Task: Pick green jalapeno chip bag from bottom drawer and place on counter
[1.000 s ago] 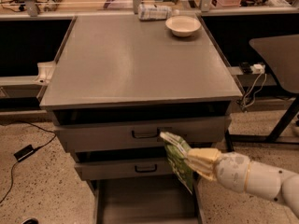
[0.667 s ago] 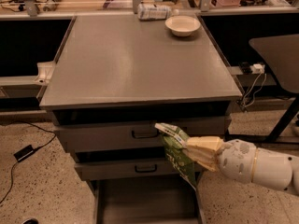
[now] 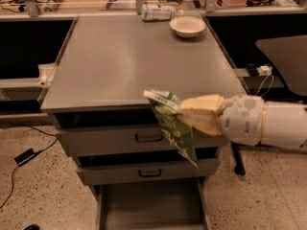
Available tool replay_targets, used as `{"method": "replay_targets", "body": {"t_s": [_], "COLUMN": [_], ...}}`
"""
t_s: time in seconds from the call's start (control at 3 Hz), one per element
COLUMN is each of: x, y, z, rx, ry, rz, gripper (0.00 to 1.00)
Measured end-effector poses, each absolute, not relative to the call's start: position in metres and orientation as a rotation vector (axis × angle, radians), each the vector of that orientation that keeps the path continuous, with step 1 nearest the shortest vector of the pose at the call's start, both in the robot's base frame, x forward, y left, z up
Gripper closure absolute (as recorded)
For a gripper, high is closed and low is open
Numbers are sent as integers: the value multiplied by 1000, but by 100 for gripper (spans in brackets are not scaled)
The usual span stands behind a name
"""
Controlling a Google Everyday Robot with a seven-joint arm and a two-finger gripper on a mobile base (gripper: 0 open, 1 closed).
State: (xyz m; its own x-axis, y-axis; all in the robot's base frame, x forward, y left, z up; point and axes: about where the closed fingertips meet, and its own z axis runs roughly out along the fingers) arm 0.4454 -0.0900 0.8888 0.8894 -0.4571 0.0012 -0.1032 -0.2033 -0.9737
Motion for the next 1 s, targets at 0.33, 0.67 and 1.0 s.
{"method": "replay_targets", "body": {"t_s": [0.33, 0.67, 1.0], "x": [489, 510, 514], "y": [-79, -84, -83], "z": [947, 977, 983], "rx": [-1742, -1699, -1699], "ry": [468, 485, 479], "rz": [-326, -331, -336], "gripper": [100, 100, 100]}}
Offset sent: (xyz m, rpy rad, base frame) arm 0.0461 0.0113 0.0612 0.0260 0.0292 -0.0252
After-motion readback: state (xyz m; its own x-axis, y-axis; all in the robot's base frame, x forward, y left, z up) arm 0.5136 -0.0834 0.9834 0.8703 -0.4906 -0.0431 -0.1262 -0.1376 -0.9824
